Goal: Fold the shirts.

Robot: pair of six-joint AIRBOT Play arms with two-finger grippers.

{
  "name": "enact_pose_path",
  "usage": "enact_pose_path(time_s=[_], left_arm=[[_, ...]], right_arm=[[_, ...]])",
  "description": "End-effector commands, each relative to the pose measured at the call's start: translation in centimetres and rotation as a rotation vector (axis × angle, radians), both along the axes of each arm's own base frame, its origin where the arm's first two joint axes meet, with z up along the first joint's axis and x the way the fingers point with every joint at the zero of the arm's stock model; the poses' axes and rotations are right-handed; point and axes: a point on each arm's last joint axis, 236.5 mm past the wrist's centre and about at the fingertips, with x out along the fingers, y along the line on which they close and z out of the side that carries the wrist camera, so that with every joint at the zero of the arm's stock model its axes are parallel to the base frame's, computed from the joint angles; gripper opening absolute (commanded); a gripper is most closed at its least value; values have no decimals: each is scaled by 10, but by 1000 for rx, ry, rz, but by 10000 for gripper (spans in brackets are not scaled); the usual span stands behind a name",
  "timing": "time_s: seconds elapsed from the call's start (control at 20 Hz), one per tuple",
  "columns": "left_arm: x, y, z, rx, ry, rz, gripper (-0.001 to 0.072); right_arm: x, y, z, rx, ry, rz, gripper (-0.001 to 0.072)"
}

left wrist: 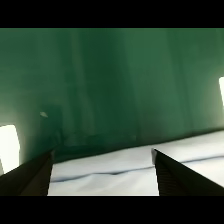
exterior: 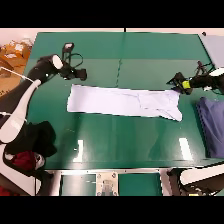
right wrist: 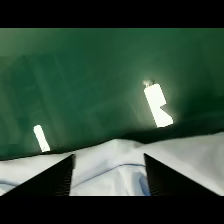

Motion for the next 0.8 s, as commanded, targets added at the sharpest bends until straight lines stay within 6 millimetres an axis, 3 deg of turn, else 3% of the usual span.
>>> enact_pose_path(time_s=[0.0, 0.1, 0.15, 0.25, 0.3, 0.35, 0.4, 0.6, 0.75], left_arm=[[-3, 34, 30, 37, 79, 6, 710], [-22, 51, 41, 46, 175, 8, 710], [-30, 53, 43, 51, 208, 0, 709], [-43, 54, 39, 50, 266, -11, 704], [-47, 52, 39, 44, 281, -17, 457], [-48, 46, 40, 20, 284, -25, 83], [-48, 44, 41, 7, 284, -28, 25], [-50, 22, 48, -84, 285, -65, 26], [-50, 16, 51, -109, 282, -72, 26]], right_arm=[[-15, -29, 22, -7, -3, 144, 613], [-40, -53, 20, 22, 39, 147, 654], [-52, -65, 13, 34, 53, 145, 696], [-74, -76, -6, 52, 74, 156, 702], [-85, -76, -17, 66, 88, 169, 702], [-94, -72, -29, 89, 101, 185, 702], [-100, -66, -39, 113, 112, 200, 702], [-92, -23, -60, 281, 91, 210, 702], [-84, 12, -63, 284, 96, 303, 685]])
